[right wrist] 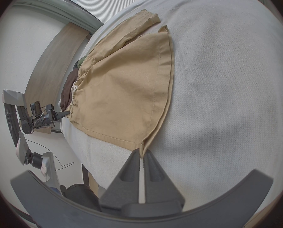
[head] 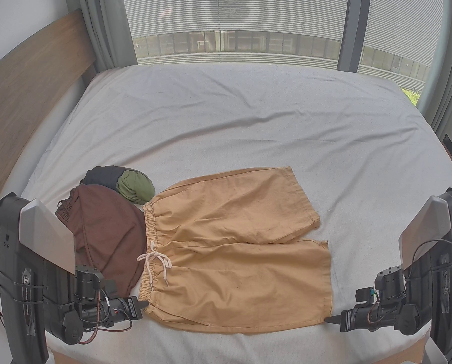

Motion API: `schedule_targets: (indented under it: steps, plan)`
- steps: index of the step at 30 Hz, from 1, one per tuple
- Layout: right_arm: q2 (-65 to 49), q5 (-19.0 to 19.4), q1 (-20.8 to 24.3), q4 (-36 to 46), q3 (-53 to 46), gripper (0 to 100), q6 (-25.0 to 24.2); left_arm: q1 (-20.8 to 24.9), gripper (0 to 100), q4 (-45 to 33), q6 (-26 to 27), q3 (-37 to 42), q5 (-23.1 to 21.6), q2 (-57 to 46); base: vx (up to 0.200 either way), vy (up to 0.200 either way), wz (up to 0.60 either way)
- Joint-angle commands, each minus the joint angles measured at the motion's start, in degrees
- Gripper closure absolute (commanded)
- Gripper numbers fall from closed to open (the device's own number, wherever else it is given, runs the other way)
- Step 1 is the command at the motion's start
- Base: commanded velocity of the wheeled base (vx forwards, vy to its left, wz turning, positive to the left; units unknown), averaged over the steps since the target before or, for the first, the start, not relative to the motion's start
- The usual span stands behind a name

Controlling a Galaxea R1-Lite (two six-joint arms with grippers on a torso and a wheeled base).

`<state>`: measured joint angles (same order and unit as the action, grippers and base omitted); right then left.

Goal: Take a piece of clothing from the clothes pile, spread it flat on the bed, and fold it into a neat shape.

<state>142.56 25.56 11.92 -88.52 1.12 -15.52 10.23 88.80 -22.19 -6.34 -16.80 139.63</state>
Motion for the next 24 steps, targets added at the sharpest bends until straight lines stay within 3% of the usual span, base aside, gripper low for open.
schedule_targets:
  steps: [1, 17, 24]
  plan:
    - [-0.8, 0.0, -0.1, 0.1, -1.1, 100, 0.0, 0.1, 100, 0.1, 0.0, 0.0, 0.0, -0.1, 0.000, 0.000, 0.00]
    - [-12.6, 0.4, -1.6, 1.2, -1.1, 100, -0.8, 0.6, 100, -0.1, -2.0, 4.5, -1.3, -13.9, 0.000, 0.000, 0.00]
    - [-15.1, 1.1, -1.6, 1.1, -1.1, 100, -1.0, 1.3, 100, 0.0, -2.2, 4.5, -1.3, -14.7, 0.000, 0.000, 0.00]
